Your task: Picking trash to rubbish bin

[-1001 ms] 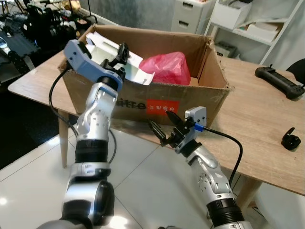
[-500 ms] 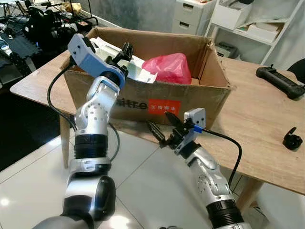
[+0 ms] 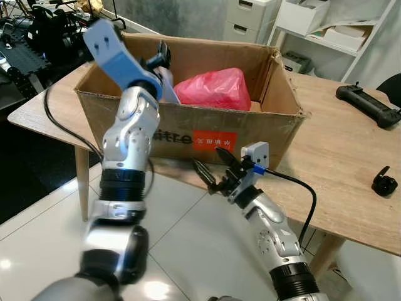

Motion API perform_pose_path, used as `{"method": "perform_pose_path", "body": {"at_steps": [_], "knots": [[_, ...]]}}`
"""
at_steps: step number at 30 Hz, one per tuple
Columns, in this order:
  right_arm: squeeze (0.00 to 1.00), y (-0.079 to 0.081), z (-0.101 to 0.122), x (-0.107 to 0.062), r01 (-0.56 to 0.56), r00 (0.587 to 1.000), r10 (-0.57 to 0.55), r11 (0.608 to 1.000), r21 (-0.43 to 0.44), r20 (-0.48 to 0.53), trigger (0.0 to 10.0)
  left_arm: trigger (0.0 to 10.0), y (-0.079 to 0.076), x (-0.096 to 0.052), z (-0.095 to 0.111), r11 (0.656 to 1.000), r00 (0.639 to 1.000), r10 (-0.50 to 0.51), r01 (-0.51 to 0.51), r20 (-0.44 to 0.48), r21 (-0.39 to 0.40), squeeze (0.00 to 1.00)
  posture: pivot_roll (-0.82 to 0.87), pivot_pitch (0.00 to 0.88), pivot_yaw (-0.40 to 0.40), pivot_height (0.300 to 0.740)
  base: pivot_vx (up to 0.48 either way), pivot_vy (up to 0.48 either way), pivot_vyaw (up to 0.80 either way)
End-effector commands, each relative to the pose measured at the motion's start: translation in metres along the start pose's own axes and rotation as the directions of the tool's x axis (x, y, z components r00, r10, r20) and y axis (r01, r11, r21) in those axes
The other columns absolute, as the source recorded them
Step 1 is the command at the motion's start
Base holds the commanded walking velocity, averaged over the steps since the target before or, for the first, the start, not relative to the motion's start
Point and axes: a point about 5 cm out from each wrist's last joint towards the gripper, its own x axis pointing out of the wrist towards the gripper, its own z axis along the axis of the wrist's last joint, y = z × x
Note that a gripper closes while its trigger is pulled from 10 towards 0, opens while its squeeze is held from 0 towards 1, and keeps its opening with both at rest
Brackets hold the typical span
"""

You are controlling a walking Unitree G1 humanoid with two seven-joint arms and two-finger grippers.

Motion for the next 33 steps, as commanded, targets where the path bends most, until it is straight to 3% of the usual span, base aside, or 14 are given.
{"method": "perform_pose_path", "body": {"at_steps": [1, 5, 8, 10, 11, 13, 16, 23, 25, 27, 33], "knots": [[0.0, 0.001, 0.0, -0.002, 0.006, 1.0, -0.006, 1.0, 0.004, 0.0, 10.0, 10.0, -0.012, 0.0, 0.008, 0.997, 0.997, -0.051, 0.048, 0.051, 0.058, 0.0, -0.02, 0.078, 0.023, 0.74, 0.0, 0.0, 0.0], [0.0, 0.001, -0.001, -0.002, 0.006, 1.0, -0.006, 1.0, 0.008, 0.002, 10.0, 10.0, 0.0, -0.001, -0.002, 0.986, 0.998, -0.058, 0.054, -0.019, -0.16, 0.0, -0.02, 0.078, 0.023, 0.74, 0.0, 0.0, 0.0], [0.0, 0.003, -0.002, -0.002, -0.007, 1.0, 0.007, 1.0, 0.017, -0.001, 10.0, 10.0, 0.007, -0.01, -0.006, 0.927, 0.983, -0.183, 0.169, -0.01, -0.334, 0.0, -0.02, 0.078, 0.023, 0.74, 0.0, 0.0, 0.0], [0.0, 0.005, -0.003, -0.002, -0.022, 1.0, 0.022, 1.0, 0.019, -0.006, 10.0, 10.0, 0.011, -0.02, -0.003, 0.855, 0.952, -0.298, 0.298, 0.068, -0.425, 0.0, 0.0, 0.082, 0.017, 0.74, 0.0, 0.0, 0.0], [0.0, 0.005, -0.003, -0.002, -0.022, 1.0, 0.022, 1.0, 0.019, -0.006, 10.0, 10.0, 0.011, -0.02, -0.003, 0.855, 0.952, -0.298, 0.298, 0.068, -0.425, 0.0, 0.0, 0.082, 0.017, 0.74, 0.0, 0.0, 0.0], [0.0, 0.009, -0.004, 0.0, -0.051, 0.999, 0.051, 0.998, 0.029, -0.012, 10.0, 10.0, 0.028, -0.031, -0.004, 0.824, 0.941, -0.322, 0.332, 0.103, -0.459, 0.0, 0.02, 0.086, 0.009, 0.74, 0.0, 0.0, 0.0], [0.0, 0.012, -0.005, 0.001, -0.076, 0.997, 0.077, 0.996, 0.042, -0.013, 10.0, 10.0, 0.037, -0.037, -0.005, 0.824, 0.941, -0.324, 0.333, 0.101, -0.459, 0.0, 0.02, 0.086, 0.009, 0.74, 0.0, 0.0, 0.0], [0.0, 0.026, -0.007, 0.001, -0.211, 0.977, 0.213, 0.974, 0.082, -0.025, 10.0, 10.0, 0.08, -0.062, -0.007, 0.843, 0.949, -0.303, 0.308, 0.084, -0.441, 0.0, 0.05, 0.092, -0.011, 0.74, 0.0, 0.0, 0.0], [0.0, 0.026, -0.007, 0.001, -0.211, 0.977, 0.213, 0.974, 0.082, -0.025, 10.0, 10.0, 0.08, -0.062, -0.007, 0.843, 0.949, -0.303, 0.308, 0.084, -0.441, 0.0, 0.05, 0.092, -0.011, 0.74, 0.0, 0.0, 0.0], [0.0, 0.032, -0.009, 0.0, -0.259, 0.964, 0.263, 0.962, 0.092, -0.037, 10.0, 10.0, 0.096, -0.077, -0.005, 0.842, 0.943, -0.322, 0.323, 0.079, -0.432, 0.0, 0.07, 0.09, -0.02, 0.74, -0.15, 0.0, 0.0], [0.0, 0.035, -0.011, 0.002, -0.294, 0.953, 0.3, 0.951, 0.099, -0.049, 10.0, 10.0, 0.106, -0.094, -0.004, 0.841, 0.923, -0.381, 0.369, 0.052, -0.396, 0.0, 0.09, 0.085, -0.032, 0.74, -0.374, 0.0, 0.0]]}}
